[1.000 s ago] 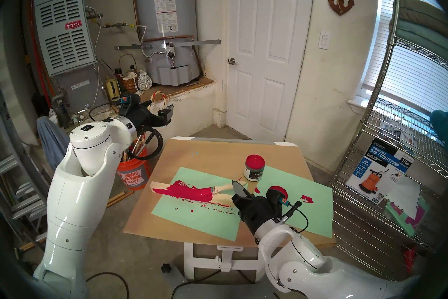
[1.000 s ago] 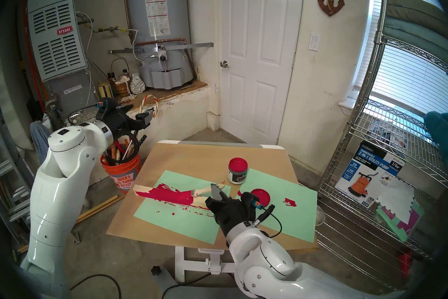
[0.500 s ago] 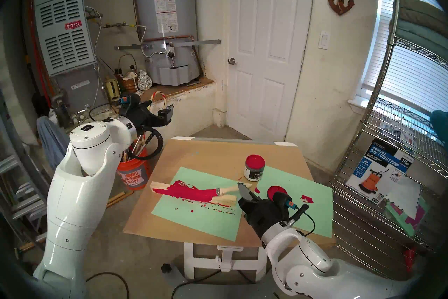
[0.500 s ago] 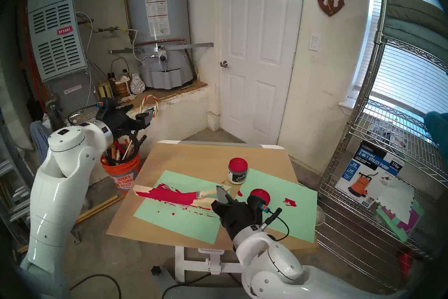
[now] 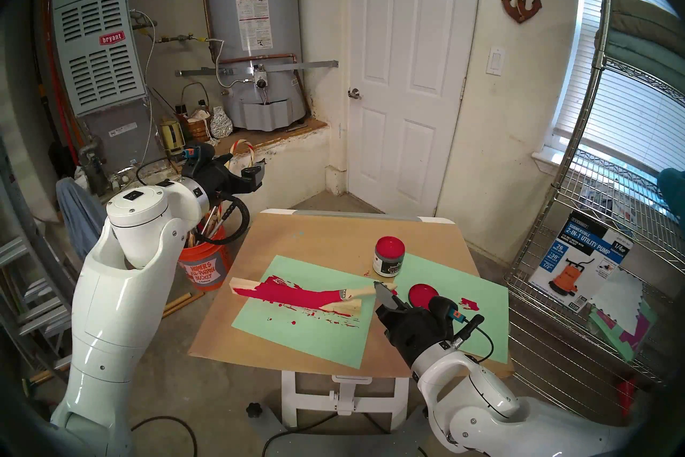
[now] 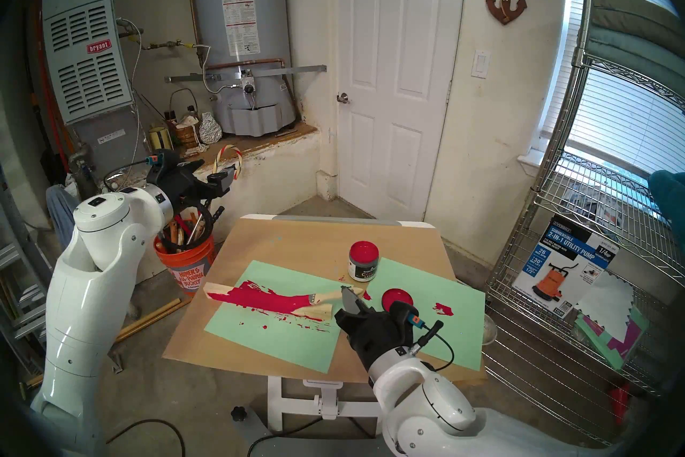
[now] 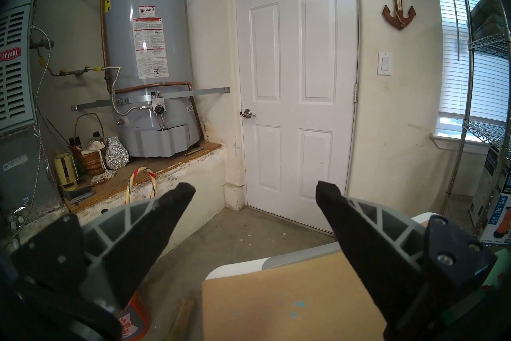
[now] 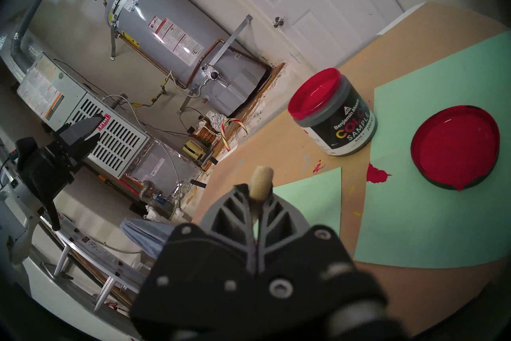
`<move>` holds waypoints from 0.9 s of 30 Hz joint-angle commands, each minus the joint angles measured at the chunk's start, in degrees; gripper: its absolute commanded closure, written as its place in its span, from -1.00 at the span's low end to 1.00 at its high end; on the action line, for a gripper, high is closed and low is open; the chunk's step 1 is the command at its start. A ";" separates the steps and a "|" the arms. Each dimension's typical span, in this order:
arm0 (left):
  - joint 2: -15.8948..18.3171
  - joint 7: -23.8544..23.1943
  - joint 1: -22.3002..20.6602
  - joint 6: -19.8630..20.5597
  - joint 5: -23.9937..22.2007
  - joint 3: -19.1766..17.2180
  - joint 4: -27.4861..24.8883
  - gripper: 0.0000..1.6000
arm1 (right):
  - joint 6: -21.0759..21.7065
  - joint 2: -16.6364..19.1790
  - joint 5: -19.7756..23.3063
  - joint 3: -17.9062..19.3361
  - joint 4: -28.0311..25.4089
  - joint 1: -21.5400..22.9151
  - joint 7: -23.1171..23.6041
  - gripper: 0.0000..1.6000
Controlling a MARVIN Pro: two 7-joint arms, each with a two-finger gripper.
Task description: Pick up brush, dip the brush into paint, and paint the wood
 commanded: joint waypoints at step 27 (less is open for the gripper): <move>0.18 0.16 -0.73 -0.55 -0.09 -0.10 -0.86 -1.00 | -4.60 8.92 4.68 7.00 -4.03 -6.51 3.92 1.00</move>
